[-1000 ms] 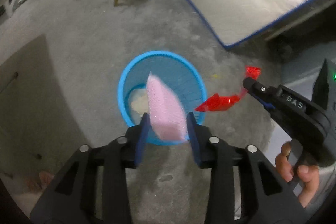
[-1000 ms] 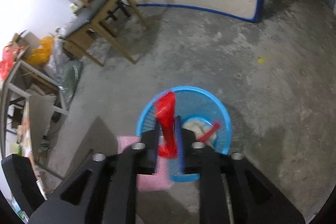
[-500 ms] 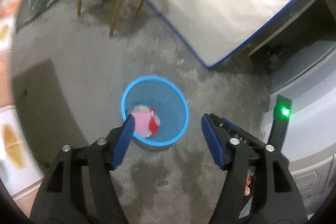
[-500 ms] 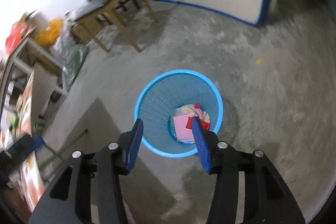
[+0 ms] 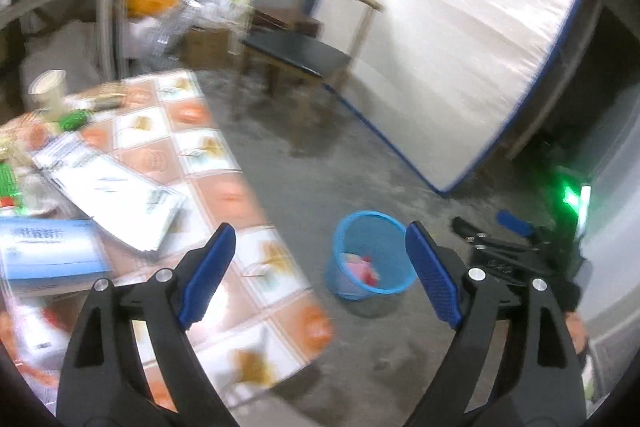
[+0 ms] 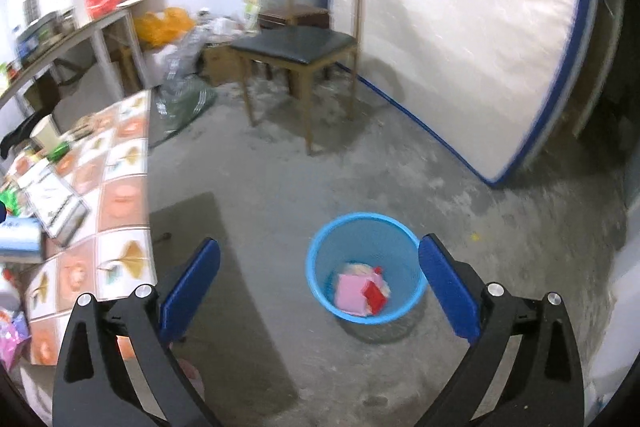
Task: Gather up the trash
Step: 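Move both tools back over the table toward the blue medicine box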
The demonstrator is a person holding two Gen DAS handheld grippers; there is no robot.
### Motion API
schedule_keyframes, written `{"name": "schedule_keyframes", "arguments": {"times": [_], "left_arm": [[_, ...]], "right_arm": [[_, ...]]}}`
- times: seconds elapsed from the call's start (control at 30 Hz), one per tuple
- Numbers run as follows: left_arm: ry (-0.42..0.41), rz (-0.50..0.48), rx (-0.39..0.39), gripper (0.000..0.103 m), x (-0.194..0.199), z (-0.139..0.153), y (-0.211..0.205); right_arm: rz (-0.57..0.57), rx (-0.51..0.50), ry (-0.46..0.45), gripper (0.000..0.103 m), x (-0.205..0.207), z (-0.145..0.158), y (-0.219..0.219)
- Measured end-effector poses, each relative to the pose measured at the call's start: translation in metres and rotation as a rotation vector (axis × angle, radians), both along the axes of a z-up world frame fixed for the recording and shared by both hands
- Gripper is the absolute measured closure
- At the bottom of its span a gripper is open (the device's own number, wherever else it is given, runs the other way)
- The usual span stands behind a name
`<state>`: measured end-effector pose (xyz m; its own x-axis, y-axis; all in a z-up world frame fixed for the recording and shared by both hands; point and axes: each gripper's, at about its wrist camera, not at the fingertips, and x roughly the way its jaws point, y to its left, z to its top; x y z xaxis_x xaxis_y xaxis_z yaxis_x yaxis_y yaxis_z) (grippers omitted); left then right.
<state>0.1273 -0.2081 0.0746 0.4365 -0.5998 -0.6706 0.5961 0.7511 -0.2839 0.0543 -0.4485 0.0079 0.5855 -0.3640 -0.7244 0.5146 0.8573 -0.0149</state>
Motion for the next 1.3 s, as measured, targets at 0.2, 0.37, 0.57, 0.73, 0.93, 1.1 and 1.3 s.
{"name": "schedule_keyframes", "arguments": {"times": [0.2, 0.37, 0.57, 0.73, 0.93, 1.1, 1.3], "left_arm": [[-0.03, 0.172, 0.012, 0.02, 0.007, 0.006, 0.105], [-0.09, 0.282, -0.003, 0.02, 0.0, 0.01, 0.183], [-0.124, 0.378, -0.047, 0.02, -0.019, 0.007, 0.257], [-0.135, 0.413, -0.093, 0.02, -0.017, 0.002, 0.292], [-0.156, 0.375, -0.132, 0.02, -0.003, -0.005, 0.311], [-0.159, 0.287, -0.133, 0.02, -0.007, -0.013, 0.322], [-0.134, 0.242, -0.149, 0.02, -0.009, -0.021, 0.337]], "right_arm": [[0.136, -0.103, -0.063, 0.006, 0.027, 0.023, 0.069], [0.304, -0.022, -0.159, 0.006, 0.045, 0.037, 0.113], [0.445, 0.089, -0.158, 0.007, 0.074, 0.041, 0.166], [0.505, 0.184, -0.163, 0.006, 0.093, 0.047, 0.194], [0.546, 0.242, -0.146, 0.006, 0.115, 0.05, 0.222], [0.571, 0.28, -0.11, 0.007, 0.131, 0.043, 0.24], [0.579, 0.308, -0.085, 0.007, 0.147, 0.037, 0.249]]}}
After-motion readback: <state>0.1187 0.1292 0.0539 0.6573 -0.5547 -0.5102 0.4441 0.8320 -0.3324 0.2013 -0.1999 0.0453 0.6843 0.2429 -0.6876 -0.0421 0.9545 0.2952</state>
